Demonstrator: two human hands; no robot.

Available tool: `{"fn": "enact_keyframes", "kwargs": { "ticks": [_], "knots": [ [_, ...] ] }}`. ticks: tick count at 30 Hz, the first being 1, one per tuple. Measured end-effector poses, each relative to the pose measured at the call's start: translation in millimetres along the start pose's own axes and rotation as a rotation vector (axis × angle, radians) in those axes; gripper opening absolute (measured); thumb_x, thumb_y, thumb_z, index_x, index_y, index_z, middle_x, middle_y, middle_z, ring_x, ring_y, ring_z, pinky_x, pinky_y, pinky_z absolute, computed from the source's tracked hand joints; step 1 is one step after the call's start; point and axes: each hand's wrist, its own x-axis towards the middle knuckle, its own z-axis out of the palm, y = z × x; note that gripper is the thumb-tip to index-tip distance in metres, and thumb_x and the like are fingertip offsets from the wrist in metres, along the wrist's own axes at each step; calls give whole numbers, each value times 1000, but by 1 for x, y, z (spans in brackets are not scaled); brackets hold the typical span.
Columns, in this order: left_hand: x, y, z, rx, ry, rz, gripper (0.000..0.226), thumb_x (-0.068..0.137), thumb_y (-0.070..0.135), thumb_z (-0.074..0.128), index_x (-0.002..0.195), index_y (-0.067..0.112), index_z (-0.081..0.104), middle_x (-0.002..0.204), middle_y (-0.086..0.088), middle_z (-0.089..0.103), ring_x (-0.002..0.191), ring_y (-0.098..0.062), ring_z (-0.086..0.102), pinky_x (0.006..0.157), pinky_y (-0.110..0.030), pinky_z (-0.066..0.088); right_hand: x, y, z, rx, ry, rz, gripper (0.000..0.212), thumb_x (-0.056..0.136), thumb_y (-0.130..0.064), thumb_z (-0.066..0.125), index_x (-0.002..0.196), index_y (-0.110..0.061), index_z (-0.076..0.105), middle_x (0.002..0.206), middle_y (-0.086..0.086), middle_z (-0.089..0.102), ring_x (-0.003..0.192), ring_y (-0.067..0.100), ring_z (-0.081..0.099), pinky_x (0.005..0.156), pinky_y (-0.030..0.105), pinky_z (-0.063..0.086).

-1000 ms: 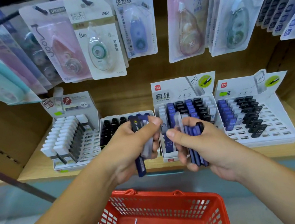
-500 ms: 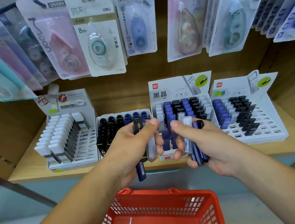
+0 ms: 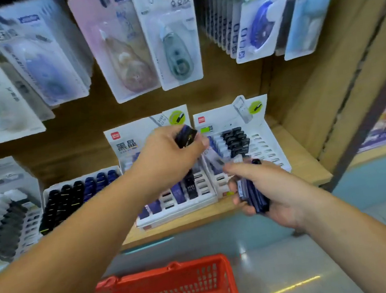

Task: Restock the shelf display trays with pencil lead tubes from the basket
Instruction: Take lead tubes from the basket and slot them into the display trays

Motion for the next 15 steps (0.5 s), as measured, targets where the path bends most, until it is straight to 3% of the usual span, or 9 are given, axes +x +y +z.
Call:
{"fn": "enact_keyframes", "kwargs": {
  "ticks": [3,6,10,15],
  "knots": [
    [28,3,23,260,-122,66,32,101,35,65,85,7,65,63,-4,55,53,-15,54,51,-26,42,1,2,-26,102,0,65,9,93,-22,69,96,-17,62,71,4,59,54,21,56,37,22,31],
    [43,-2,44,432,-184,134,24,100,29,66,84,11,66,72,-5,64,62,-18,59,57,-30,46,-5,4,-44,144,-42,51,14,95,-19,69,107,-15,62,71,4,57,50,19,53,37,20,25],
    [52,-22,61,548,-148,202,14,97,26,68,87,17,71,83,-4,69,76,-23,64,69,-39,56,-10,10,-61,129,-17,8,27,95,-25,71,120,-15,67,80,8,70,66,27,71,39,19,31],
    [60,-25,60,619,-101,249,5,93,24,73,88,22,72,82,2,71,78,-20,65,71,-42,58,-6,17,-71,191,63,22,32,95,-24,74,124,-14,65,88,13,75,74,29,75,39,21,35]
  ]
}}
